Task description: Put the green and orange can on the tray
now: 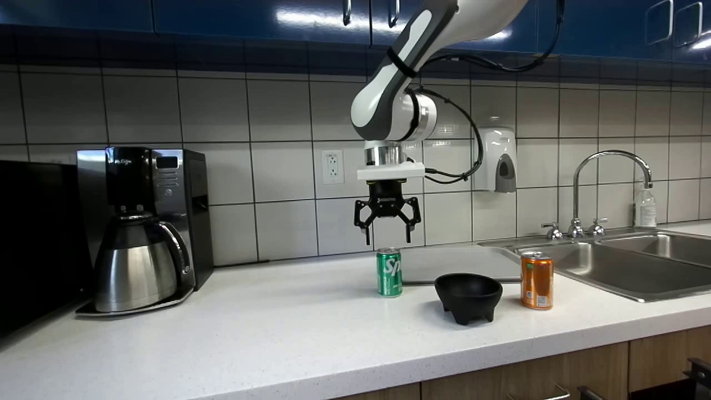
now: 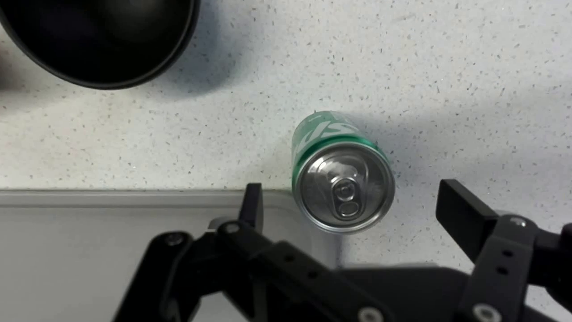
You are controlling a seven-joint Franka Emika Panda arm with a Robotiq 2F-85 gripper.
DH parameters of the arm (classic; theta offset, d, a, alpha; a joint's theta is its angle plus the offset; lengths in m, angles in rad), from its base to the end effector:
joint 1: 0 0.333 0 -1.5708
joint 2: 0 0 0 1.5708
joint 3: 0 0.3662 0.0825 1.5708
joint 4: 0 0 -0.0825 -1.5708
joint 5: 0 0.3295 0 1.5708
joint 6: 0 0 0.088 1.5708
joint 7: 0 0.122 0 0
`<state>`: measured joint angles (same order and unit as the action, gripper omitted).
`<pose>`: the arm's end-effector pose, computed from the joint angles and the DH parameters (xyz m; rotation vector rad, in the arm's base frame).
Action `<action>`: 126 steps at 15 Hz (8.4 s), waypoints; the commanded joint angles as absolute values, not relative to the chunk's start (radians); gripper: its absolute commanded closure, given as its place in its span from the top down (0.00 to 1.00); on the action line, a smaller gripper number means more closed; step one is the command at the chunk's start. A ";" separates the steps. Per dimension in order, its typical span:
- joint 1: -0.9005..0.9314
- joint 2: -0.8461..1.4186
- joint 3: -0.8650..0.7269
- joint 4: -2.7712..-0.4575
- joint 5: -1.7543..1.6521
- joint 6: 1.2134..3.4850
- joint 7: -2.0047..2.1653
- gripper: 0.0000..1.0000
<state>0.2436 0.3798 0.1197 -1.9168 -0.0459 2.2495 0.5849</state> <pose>0.5597 0.2041 0.3609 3.1136 -0.3116 -0.0678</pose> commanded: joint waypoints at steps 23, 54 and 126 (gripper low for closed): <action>0.287 0.504 0.078 -1.851 -0.050 2.230 0.539 1.00; 0.317 0.490 0.058 -1.873 -0.073 2.252 0.551 0.41; 0.201 0.136 -0.015 -2.135 -0.093 2.196 0.489 1.00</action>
